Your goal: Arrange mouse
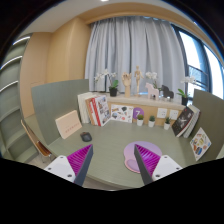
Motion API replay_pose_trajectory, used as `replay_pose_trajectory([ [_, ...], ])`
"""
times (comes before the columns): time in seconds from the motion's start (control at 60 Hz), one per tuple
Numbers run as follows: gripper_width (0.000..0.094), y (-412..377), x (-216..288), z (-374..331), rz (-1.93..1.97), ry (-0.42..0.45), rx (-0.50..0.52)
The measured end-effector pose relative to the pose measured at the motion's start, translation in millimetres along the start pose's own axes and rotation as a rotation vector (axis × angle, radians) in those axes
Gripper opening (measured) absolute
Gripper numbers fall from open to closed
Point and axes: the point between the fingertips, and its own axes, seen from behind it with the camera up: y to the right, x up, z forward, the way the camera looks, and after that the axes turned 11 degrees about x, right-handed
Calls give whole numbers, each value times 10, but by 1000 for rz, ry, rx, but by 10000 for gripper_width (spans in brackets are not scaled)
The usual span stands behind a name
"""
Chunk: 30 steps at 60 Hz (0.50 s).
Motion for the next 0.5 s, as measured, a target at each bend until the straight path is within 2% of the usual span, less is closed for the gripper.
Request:
replay_pose_trajectory([
  [0.217,834,-412,-568,371,46,-103,7],
  [0.317,833,-653,-872,768,57,-149,-3],
  [0.5,835,-972,-1117,1667,128,-205,-66],
])
